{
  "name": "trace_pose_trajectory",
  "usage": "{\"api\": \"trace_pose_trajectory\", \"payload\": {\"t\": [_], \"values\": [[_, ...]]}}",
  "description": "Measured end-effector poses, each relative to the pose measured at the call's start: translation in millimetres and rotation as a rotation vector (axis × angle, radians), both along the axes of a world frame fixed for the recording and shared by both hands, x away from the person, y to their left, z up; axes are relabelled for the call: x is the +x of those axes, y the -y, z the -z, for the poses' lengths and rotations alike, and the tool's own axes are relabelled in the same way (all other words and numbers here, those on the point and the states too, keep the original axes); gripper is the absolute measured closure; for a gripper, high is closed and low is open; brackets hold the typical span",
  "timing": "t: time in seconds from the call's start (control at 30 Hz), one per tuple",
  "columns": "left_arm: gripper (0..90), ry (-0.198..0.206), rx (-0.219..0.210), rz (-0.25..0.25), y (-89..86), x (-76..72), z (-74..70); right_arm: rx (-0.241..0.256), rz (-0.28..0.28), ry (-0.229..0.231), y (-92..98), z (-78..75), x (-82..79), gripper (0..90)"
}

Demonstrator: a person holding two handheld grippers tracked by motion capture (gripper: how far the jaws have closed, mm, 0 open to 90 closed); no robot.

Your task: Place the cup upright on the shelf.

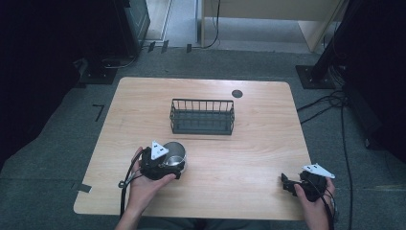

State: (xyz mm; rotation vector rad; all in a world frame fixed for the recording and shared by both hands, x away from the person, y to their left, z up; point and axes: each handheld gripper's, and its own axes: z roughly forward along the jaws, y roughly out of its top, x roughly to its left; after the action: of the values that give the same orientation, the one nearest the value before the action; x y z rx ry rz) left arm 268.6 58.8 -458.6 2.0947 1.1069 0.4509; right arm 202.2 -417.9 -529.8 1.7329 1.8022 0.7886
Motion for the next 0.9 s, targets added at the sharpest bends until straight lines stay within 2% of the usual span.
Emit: {"api": "trace_pose_trajectory", "payload": {"t": [0.07, 0.1, 0.3, 0.5, 0.53, 0.67, 0.9], "values": [[5.7, -0.005, 0.015, -0.001, 1.5, 1.3, 0.9, 0.0, 0.0, 0.0, 0.0, 0.0, 0.0, 0.0], [5.8, -0.022, 0.05, 0.003, 3.8, 4.0, 2.9, 0.0, 0.0, 0.0, 0.0, 0.0, 0.0, 0.0], [7.6, -0.005, 0.047, 0.013, 3.4, 3.3, 2.0, 0.0, 0.0, 0.0, 0.0, 0.0, 0.0, 0.0], [7.7, -0.012, 0.028, 0.031, 0.6, 4.6, 0.0, 0.0, 0.0, 0.0, 0.0, 0.0, 0.0, 0.0], [7.7, -0.013, 0.013, 0.043, -0.3, 5.7, -1.8, 0.0, 0.0, 0.001, 0.0, 0.0, 0.0, 0.0], [7.7, -0.012, 0.001, 0.065, -1.8, 9.8, -7.3, 0.001, 0.0, 0.0, 0.0, 0.0, 0.0, 0.0], [7.7, -0.006, -0.01, 0.061, -4.5, 18.8, -16.5, 0.001, 0.0, 0.0, 0.0, 0.0, 0.0, 0.0]]}}
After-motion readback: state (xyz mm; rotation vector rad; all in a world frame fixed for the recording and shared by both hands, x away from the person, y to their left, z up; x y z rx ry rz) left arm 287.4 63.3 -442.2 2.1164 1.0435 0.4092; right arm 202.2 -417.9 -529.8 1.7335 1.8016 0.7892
